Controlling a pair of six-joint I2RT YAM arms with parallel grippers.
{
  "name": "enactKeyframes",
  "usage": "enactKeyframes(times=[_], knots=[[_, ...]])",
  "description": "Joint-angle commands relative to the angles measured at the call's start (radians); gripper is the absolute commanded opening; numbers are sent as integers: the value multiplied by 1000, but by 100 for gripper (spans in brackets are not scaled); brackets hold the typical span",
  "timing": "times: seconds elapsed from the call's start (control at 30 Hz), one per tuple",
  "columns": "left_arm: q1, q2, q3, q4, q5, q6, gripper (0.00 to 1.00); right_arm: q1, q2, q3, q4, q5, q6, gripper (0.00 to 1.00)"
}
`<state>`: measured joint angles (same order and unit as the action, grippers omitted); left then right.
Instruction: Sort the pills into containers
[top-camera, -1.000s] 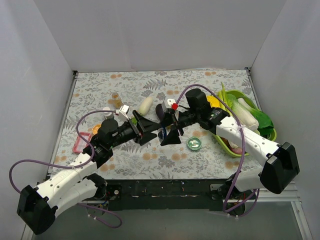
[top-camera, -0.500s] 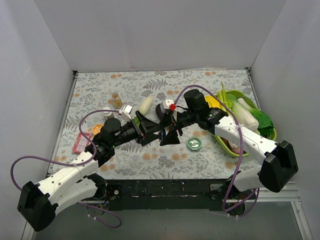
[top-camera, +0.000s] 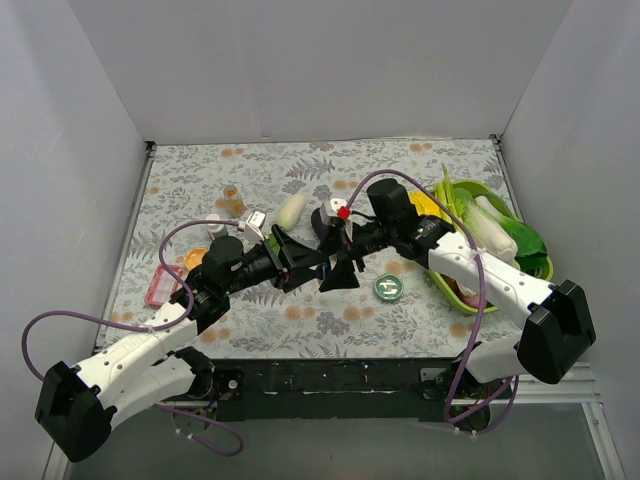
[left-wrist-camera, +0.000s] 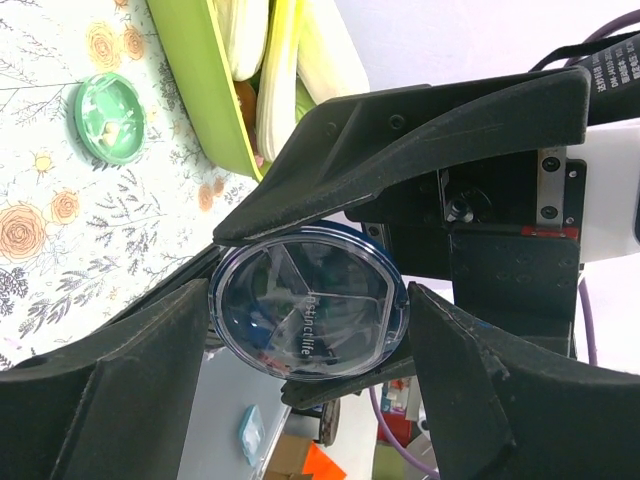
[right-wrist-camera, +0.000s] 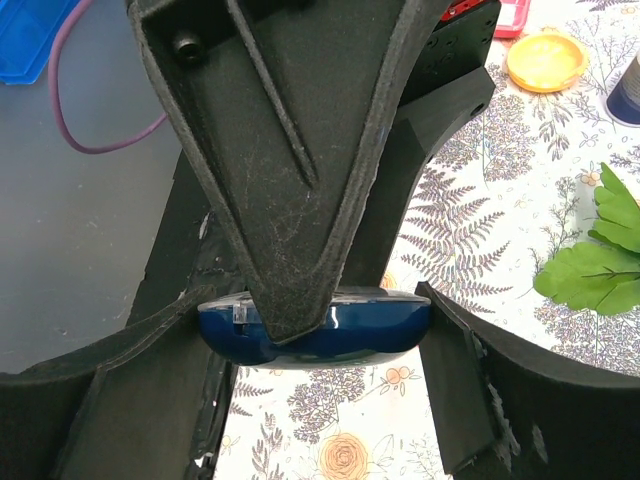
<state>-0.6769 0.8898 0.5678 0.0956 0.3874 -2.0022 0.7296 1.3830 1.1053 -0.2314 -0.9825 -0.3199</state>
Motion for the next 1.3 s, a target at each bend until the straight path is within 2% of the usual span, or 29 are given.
enactKeyframes(times=[0.0,0.1,0.17,0.33,0.4,0.6,0.87,1.0,1.13,1.27], knots=[[-9,-8,37,-25,34,-121,39,7,8,13,20,51,-4,13],[-10,1,82,-126,12,-75,31,7,13,13,4,103,-13,13],[-9,12,133,-220,-7,-29,30,5,16,16,-2,140,-19,12],[-9,70,227,-385,-36,57,16,21,18,24,-26,194,-56,11],[-9,77,244,-399,-38,71,16,24,13,18,-22,199,-62,11],[-9,101,297,-447,-38,123,6,27,8,4,-2,206,-62,11],[-10,113,359,-537,-47,178,6,30,8,-2,10,228,-59,9],[-9,109,366,-547,-32,192,10,30,10,-7,12,237,-64,9],[-7,104,363,-543,-15,192,21,33,10,-9,12,240,-70,9],[-6,97,374,-553,-10,189,22,33,8,-12,4,246,-84,8]])
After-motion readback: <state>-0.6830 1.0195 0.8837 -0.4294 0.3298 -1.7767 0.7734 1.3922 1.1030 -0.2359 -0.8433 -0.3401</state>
